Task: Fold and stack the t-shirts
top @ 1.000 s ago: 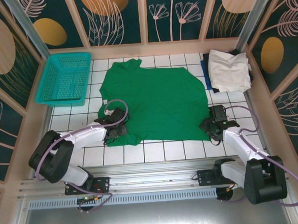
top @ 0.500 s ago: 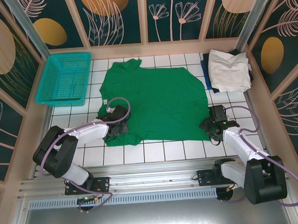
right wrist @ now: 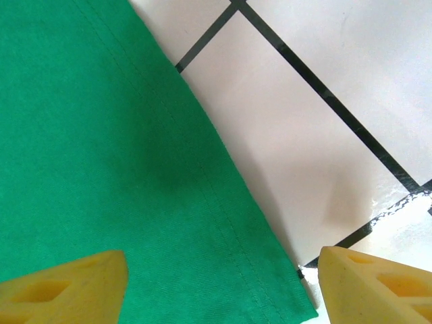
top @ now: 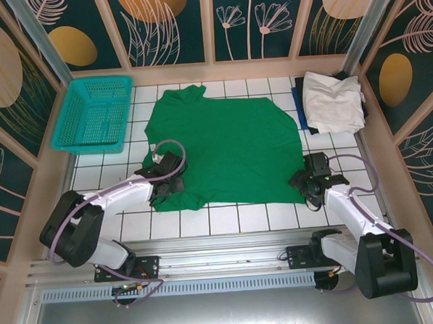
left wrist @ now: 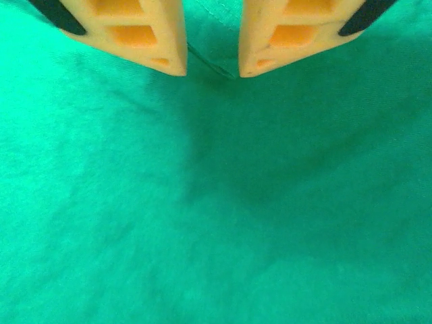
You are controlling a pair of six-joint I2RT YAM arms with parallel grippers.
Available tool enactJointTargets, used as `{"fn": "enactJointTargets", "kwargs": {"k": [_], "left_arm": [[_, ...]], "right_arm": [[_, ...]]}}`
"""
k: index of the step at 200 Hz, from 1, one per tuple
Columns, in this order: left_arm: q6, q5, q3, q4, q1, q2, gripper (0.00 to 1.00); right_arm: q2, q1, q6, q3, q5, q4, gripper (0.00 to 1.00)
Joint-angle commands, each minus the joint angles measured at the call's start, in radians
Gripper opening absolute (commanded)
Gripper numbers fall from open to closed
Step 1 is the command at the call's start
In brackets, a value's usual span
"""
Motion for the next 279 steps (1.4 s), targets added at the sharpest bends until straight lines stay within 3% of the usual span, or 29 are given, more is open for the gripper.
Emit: {"fn": "enactJointTargets", "kwargs": {"k": [1, 35, 81, 137, 168, 193, 209, 229, 250, 279], "left_arm": [[0.018, 0.007, -0.012, 0.009, 0.003, 0.053, 0.33], [0.027, 0.005, 0.004, 0.016, 0.003, 0.102, 0.35], [0.021, -0.019, 0.012, -0.033, 0.004, 0.058, 0.15], [0.018, -0.006, -0.012, -0.079, 0.003, -0.058, 0.24], [0.019, 0.001, -0.026, -0.07, 0.003, -0.039, 0.18], [0.029, -0.004, -0.02, -0.055, 0.003, -0.001, 0.29], [0.037, -0.01, -0.005, -0.049, 0.004, 0.039, 0.3], [0.042, -0.007, 0.008, -0.04, 0.003, 0.074, 0.29], [0.039, -0.014, 0.011, -0.041, 0.003, 0.076, 0.2], [0.035, -0.02, 0.014, -0.064, 0.003, 0.041, 0.15]], "right_arm": [[0.018, 0.0, 0.01, 0.023, 0.016, -0.016, 0.75], [0.022, 0.0, 0.004, 0.023, 0.021, -0.014, 0.76], [0.021, 0.0, 0.005, 0.026, 0.028, -0.02, 0.77], [0.011, 0.0, 0.006, 0.037, 0.025, -0.039, 0.78], [0.019, 0.001, 0.001, 0.035, 0.022, -0.031, 0.78], [0.024, 0.0, -0.003, 0.035, 0.022, -0.031, 0.78], [0.024, 0.0, -0.005, 0.035, 0.02, -0.028, 0.79], [0.024, 0.0, -0.007, 0.031, 0.017, -0.025, 0.79], [0.025, 0.0, -0.008, 0.029, 0.018, -0.024, 0.79], [0.028, 0.0, -0.01, 0.026, 0.015, -0.015, 0.79]]}}
